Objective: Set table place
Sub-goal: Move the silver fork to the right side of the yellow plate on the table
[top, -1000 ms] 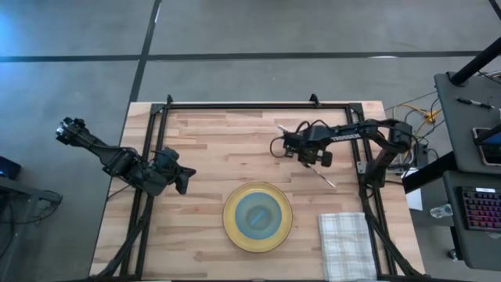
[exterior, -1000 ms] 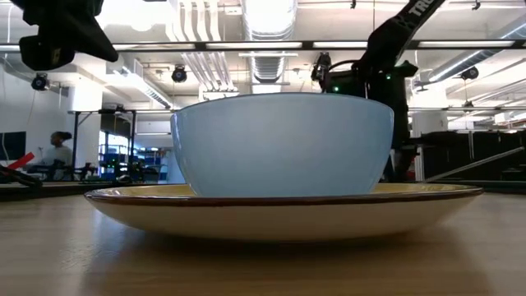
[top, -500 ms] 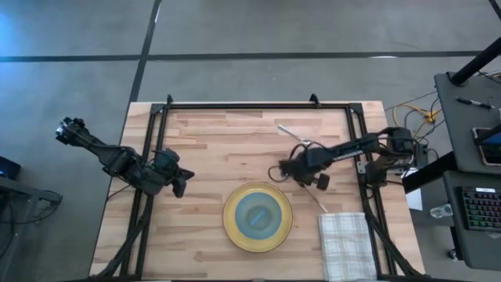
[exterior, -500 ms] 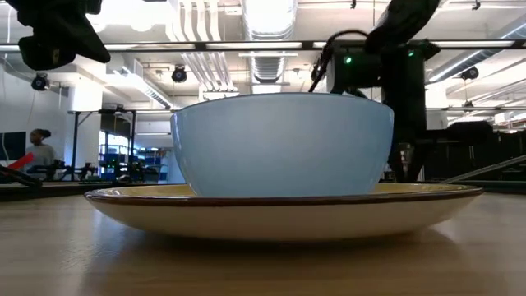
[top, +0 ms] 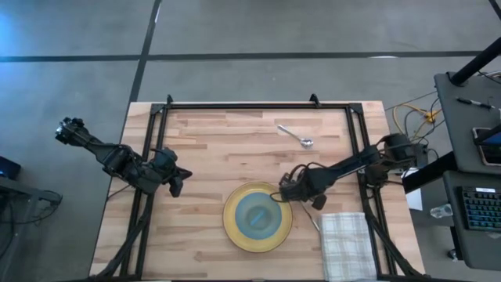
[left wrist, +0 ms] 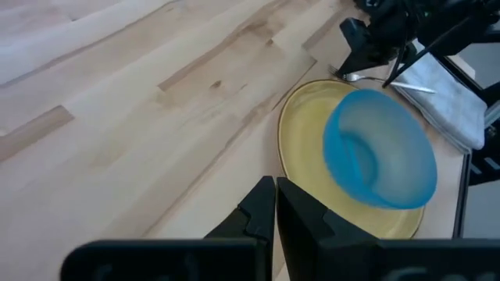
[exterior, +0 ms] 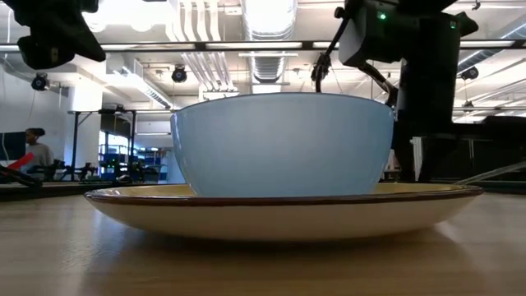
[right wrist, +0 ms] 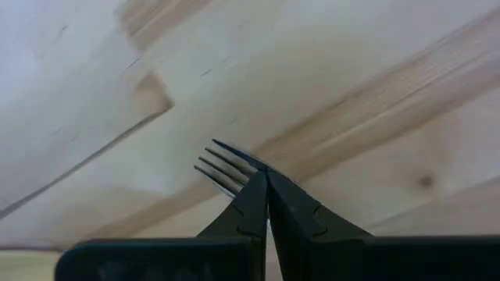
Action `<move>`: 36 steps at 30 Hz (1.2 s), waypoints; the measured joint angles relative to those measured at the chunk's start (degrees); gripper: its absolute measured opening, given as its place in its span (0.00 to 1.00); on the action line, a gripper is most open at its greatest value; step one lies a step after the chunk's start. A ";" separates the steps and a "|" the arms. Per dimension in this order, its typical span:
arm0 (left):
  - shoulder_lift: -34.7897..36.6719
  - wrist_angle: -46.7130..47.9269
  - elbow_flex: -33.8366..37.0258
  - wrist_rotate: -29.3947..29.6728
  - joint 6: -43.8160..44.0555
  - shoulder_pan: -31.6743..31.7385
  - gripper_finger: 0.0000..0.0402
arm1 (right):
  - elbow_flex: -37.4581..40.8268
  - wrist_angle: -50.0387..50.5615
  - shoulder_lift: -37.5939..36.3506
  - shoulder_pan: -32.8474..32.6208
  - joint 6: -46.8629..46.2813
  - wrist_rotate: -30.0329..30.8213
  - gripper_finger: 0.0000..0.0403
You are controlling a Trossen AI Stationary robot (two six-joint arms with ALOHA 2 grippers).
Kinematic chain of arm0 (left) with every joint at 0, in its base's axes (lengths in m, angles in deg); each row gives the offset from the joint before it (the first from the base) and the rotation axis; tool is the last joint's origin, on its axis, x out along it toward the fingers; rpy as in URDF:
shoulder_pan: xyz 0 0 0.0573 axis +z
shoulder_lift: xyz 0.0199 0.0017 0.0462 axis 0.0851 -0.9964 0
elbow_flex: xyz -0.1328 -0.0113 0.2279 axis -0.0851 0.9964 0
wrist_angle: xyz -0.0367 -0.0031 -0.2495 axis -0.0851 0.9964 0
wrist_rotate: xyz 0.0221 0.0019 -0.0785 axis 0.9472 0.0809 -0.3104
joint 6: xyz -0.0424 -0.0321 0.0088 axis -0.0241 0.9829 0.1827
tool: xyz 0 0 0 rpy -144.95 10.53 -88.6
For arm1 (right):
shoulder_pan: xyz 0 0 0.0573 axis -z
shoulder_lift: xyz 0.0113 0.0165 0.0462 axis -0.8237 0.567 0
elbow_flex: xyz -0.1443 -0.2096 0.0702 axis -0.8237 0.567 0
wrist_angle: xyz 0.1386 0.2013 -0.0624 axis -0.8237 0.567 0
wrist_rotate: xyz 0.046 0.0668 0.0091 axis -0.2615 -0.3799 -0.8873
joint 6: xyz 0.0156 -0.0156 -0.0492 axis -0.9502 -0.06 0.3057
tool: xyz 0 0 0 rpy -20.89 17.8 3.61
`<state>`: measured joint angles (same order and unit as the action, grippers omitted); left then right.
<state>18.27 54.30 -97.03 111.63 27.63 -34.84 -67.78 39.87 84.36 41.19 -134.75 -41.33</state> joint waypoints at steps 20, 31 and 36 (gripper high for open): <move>0.23 -0.09 0.00 -3.94 -0.27 0.00 0.00 | -6.89 9.13 3.26 -0.12 2.10 4.51 0.02; -0.67 -0.21 0.00 -3.79 -0.16 0.00 0.00 | -13.97 21.65 3.06 -0.12 13.74 3.76 0.02; -1.35 -1.12 0.00 -3.82 -0.11 0.00 0.00 | -14.03 20.99 3.09 -0.34 25.16 -5.66 0.02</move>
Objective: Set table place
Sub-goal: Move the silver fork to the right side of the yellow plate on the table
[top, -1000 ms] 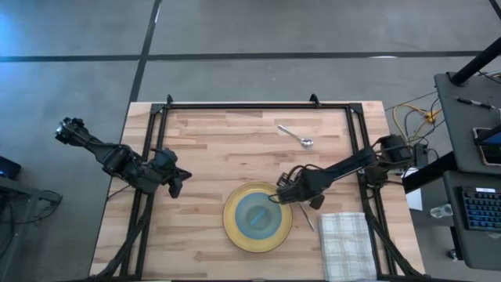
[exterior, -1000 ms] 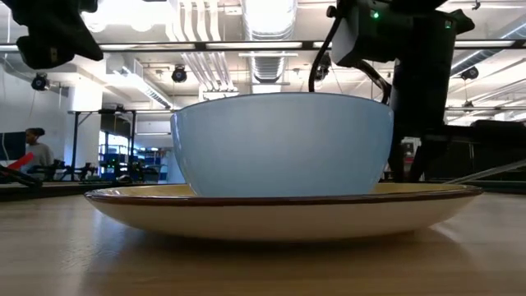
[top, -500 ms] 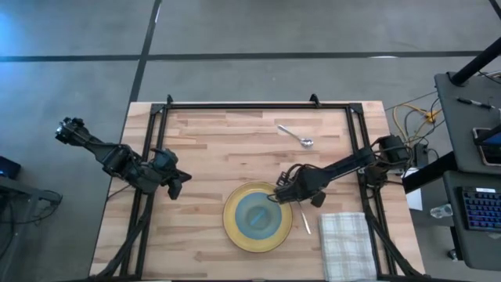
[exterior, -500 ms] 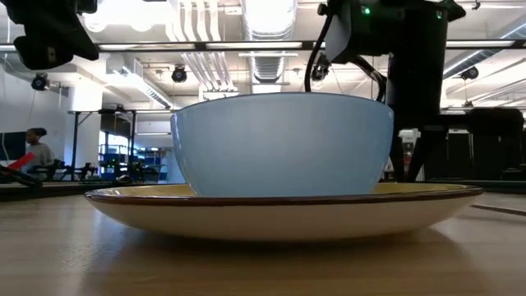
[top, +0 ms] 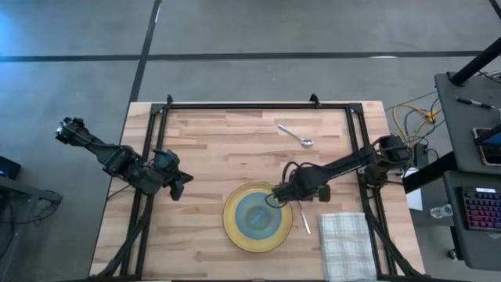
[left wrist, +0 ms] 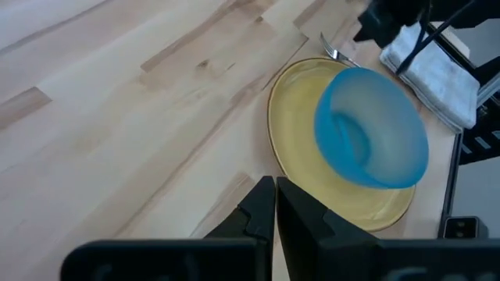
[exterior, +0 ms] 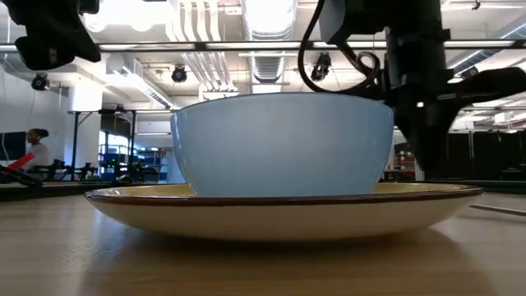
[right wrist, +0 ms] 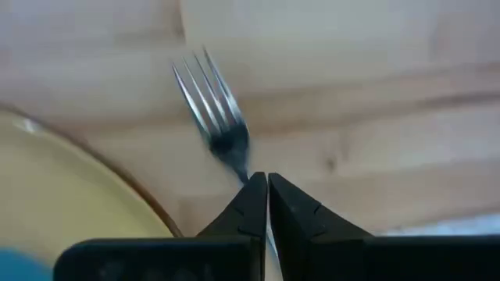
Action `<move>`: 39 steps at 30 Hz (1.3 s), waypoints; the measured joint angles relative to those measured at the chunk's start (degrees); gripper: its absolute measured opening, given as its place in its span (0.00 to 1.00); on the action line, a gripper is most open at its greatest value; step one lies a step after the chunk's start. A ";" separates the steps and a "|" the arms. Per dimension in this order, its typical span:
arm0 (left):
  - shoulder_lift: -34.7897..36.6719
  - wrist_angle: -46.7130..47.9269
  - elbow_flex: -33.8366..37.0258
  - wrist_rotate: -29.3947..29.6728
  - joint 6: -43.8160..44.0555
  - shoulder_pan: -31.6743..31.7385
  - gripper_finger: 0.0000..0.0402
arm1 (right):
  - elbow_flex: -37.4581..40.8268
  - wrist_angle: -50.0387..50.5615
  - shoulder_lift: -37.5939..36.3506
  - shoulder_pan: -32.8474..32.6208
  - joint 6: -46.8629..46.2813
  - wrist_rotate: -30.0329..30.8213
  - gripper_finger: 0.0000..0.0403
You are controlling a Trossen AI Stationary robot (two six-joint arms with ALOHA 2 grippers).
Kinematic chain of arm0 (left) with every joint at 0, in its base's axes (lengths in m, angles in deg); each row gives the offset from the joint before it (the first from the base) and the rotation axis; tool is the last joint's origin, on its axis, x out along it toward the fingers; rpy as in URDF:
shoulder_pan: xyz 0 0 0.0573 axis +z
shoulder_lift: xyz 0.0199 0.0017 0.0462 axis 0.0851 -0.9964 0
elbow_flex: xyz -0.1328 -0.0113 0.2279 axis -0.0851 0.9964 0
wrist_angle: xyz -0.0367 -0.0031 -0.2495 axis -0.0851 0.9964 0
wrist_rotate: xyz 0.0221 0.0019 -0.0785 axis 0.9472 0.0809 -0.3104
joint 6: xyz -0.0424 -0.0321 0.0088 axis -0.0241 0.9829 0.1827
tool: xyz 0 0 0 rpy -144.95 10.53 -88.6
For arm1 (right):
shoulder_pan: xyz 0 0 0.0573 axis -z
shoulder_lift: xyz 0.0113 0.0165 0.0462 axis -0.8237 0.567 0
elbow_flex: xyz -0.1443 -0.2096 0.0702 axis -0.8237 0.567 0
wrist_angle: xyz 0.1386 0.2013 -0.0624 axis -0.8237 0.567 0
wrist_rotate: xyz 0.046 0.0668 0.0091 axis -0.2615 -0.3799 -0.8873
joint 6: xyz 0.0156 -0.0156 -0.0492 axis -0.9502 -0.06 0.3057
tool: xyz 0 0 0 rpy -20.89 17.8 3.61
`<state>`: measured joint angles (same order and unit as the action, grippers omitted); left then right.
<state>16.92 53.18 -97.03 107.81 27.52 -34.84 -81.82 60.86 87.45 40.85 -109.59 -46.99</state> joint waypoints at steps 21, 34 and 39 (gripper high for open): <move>0.21 -4.06 0.00 -0.17 -0.22 0.00 0.00 | 7.64 -23.09 -1.53 -6.28 -10.21 3.21 0.02; 0.04 -3.39 0.00 -0.15 -0.11 0.00 0.00 | 9.67 -12.70 -5.14 -6.43 -7.78 -5.95 0.02; 0.09 -3.43 0.00 -0.05 -0.21 0.00 0.00 | 13.61 -20.96 -5.11 -7.50 -9.58 -7.85 0.02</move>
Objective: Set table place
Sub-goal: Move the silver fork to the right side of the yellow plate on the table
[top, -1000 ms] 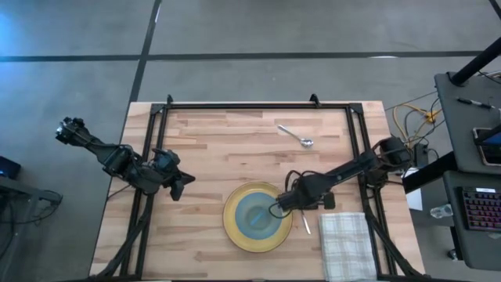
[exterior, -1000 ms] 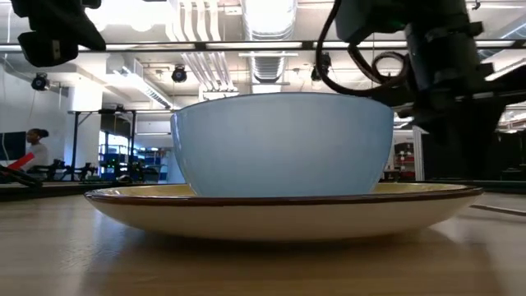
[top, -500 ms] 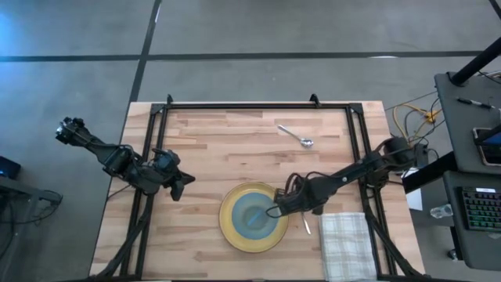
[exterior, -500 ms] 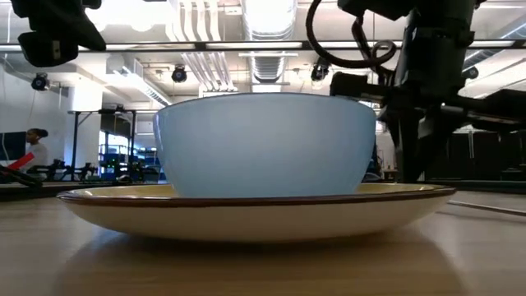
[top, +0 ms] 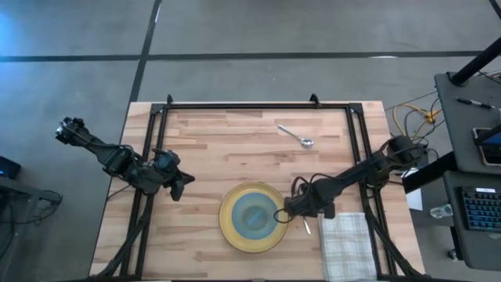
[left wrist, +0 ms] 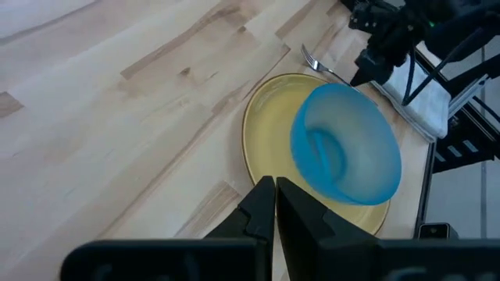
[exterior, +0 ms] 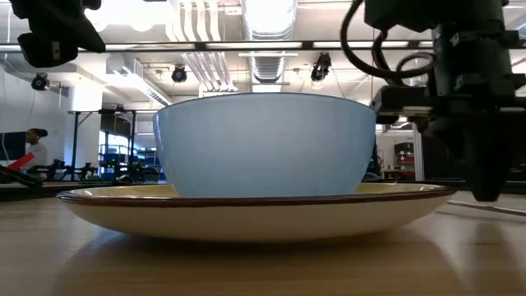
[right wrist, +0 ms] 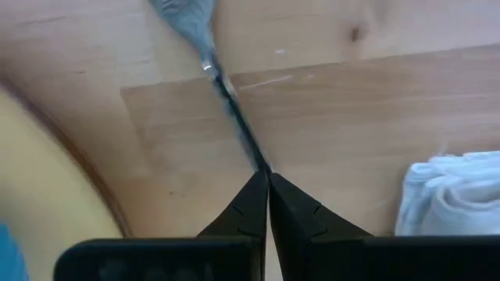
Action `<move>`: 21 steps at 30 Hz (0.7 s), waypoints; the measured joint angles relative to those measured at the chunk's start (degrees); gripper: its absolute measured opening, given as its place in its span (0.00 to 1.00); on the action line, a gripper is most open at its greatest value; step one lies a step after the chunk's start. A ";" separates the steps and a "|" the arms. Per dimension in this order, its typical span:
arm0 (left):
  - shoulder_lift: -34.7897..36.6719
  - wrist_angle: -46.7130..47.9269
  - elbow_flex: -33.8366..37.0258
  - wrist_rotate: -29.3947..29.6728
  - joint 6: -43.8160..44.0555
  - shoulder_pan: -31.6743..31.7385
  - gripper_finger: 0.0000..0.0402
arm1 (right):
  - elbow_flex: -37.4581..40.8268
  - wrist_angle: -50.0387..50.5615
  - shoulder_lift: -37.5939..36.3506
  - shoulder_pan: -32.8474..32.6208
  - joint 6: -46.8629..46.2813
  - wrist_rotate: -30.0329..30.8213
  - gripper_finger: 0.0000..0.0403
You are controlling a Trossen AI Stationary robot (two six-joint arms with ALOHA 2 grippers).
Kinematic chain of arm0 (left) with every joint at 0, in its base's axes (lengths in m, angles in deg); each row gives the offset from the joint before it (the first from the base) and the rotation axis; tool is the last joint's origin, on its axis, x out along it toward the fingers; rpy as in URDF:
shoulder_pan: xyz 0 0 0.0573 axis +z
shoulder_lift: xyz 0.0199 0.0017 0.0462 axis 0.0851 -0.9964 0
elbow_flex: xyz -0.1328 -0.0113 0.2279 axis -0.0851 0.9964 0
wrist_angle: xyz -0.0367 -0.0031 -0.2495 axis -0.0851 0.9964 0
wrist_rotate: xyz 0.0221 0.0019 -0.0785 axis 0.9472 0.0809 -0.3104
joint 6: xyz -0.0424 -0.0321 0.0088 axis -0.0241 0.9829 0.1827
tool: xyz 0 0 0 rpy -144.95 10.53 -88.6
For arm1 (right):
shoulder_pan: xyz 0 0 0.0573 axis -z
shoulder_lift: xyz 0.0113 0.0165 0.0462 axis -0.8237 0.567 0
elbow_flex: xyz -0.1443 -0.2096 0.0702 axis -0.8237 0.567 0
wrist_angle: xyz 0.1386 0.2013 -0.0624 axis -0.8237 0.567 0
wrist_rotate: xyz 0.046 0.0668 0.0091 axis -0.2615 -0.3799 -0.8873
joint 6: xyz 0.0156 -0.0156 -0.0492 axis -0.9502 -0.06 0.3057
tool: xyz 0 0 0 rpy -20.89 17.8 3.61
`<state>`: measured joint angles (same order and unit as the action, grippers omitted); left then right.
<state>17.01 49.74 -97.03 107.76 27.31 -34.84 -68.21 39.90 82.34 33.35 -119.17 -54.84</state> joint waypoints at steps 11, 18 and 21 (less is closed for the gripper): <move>-0.06 -0.02 0.00 0.15 0.17 0.00 0.00 | 1.89 -0.35 -1.39 -1.57 -1.97 1.10 0.02; -0.07 -0.06 0.00 0.44 0.26 0.26 0.00 | 1.64 -0.73 -2.00 -1.67 -0.82 0.98 0.02; -0.12 -0.14 0.00 0.50 0.33 0.26 0.00 | 1.37 -0.05 -2.10 -1.94 0.05 0.51 0.02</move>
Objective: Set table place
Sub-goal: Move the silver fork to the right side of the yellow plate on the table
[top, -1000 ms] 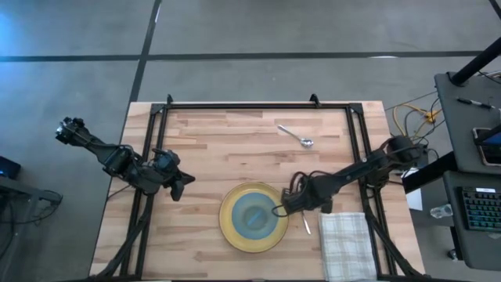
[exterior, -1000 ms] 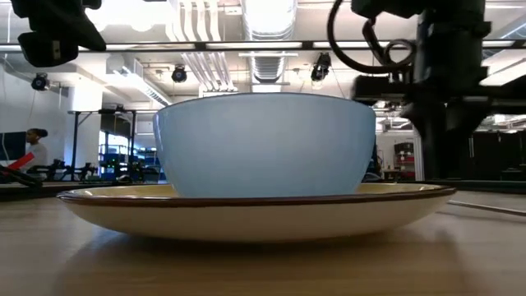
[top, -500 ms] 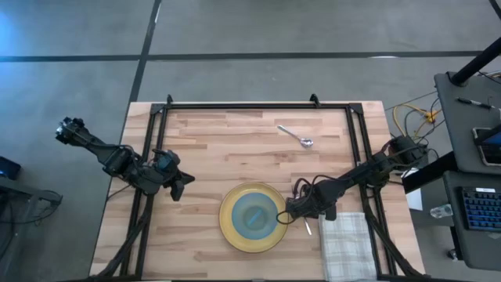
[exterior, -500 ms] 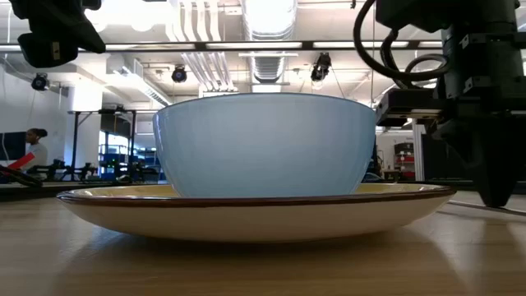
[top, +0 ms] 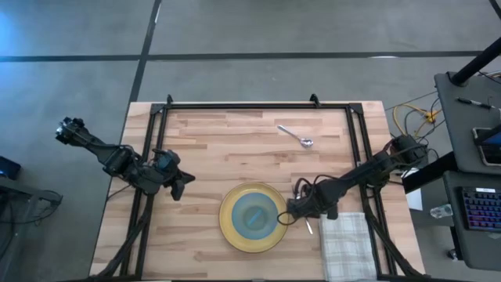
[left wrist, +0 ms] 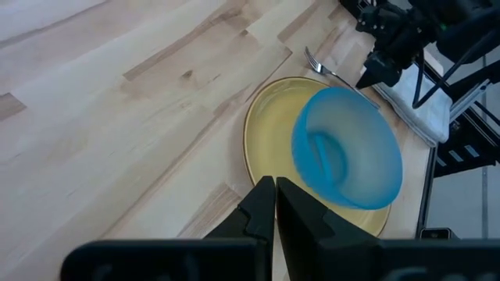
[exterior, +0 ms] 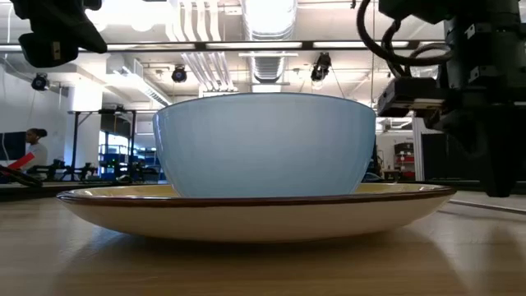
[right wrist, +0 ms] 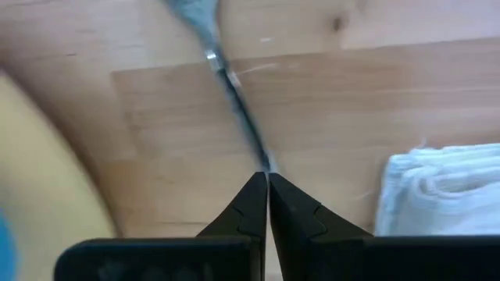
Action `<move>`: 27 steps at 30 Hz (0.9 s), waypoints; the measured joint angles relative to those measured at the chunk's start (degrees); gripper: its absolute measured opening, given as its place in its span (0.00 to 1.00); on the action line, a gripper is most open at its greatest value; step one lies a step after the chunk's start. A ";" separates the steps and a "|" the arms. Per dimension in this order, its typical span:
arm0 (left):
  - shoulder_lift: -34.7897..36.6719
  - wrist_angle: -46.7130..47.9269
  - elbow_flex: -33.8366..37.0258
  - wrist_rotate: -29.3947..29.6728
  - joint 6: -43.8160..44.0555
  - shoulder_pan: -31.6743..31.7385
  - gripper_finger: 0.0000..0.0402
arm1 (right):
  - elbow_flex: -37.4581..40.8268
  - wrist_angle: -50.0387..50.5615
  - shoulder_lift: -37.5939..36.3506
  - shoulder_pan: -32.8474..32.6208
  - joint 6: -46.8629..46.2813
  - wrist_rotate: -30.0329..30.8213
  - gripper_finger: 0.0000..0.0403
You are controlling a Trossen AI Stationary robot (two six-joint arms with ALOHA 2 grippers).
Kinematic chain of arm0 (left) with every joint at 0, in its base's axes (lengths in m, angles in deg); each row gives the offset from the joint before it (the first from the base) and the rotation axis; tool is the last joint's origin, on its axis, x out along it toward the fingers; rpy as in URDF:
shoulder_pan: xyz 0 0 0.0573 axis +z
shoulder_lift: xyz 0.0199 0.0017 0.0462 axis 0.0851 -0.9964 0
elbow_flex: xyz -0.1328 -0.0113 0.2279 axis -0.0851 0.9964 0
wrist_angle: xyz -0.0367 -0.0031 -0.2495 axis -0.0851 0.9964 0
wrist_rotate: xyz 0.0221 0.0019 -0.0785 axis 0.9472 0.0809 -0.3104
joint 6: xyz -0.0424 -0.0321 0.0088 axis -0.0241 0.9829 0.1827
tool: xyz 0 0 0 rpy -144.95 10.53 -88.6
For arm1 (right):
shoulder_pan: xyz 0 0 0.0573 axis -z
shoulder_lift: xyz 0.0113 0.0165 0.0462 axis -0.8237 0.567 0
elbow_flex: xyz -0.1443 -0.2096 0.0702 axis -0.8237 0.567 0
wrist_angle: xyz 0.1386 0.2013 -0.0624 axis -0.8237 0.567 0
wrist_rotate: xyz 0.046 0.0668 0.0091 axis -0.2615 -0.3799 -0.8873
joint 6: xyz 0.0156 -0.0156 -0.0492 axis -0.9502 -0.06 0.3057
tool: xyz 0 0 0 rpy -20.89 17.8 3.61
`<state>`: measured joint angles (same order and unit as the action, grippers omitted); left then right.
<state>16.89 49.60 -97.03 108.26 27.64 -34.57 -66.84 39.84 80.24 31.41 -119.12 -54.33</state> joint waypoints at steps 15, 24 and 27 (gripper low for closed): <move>-2.62 -0.03 0.00 0.79 1.48 0.07 0.00 | 2.26 1.77 0.04 -1.89 -0.24 -2.09 0.02; -3.05 -0.03 0.00 0.81 1.64 0.09 0.00 | 4.41 -4.77 0.04 -4.07 -4.09 -2.00 0.02; -2.94 -0.06 0.00 0.96 1.65 0.11 0.00 | 4.12 -4.78 0.04 -4.15 -4.09 -2.01 0.02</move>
<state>13.94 49.55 -97.03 109.22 29.29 -34.47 -62.71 35.07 80.28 27.26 -123.21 -56.34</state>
